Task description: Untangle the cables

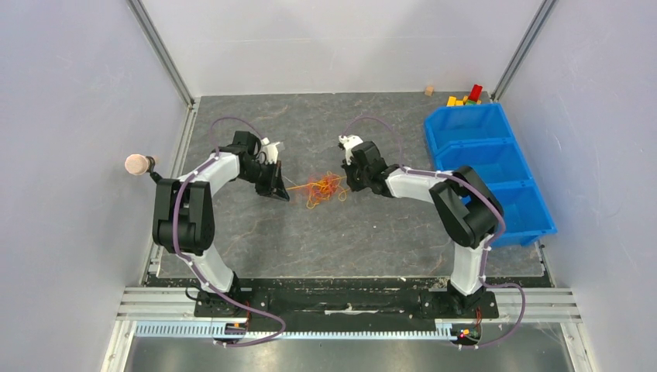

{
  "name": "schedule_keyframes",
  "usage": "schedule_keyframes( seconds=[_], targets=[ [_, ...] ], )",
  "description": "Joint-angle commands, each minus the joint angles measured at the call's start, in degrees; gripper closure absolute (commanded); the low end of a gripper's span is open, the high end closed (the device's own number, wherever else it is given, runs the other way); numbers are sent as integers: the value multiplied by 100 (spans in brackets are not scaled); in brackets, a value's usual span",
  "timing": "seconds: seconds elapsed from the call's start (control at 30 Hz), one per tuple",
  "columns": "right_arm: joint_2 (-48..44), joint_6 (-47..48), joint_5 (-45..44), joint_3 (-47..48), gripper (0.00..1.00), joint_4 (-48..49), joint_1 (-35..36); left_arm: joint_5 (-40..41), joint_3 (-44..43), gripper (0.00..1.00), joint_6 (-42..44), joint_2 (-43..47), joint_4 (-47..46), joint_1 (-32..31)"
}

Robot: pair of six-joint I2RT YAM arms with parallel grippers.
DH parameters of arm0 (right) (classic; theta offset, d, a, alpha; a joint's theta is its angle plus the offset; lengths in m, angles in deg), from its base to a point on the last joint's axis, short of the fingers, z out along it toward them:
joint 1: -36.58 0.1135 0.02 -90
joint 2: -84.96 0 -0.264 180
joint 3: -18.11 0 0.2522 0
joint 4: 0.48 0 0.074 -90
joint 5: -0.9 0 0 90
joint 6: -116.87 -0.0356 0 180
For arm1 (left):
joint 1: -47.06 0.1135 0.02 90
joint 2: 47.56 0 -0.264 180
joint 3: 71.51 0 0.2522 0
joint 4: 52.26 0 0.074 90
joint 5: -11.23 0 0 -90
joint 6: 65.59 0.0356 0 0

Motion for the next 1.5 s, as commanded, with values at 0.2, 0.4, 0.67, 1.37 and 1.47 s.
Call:
schedule_keyframes(
  seconds=[0.2, 0.4, 0.67, 1.37, 1.47],
  targets=[
    [-1690, 1006, -1472, -1015, 100, -242, -1013, 1210, -157, 98, 595, 823, 165, 378],
    [-2184, 1205, -373, -1234, 100, -453, -1356, 219, -301, 95, 1468, 673, 843, 550],
    [-1969, 601, 2636, -1006, 100, -1000, -966, -378, -253, 52, 1284, 810, 412, 312],
    [-2271, -950, 3790, -1751, 100, -457, -1190, 2031, 996, 26, -2367, 1170, -3862, -3343],
    [-2261, -1008, 3869, -1756, 100, -413, -1233, 2238, 547, 25, -2462, 560, -3684, -3415]
  ],
)
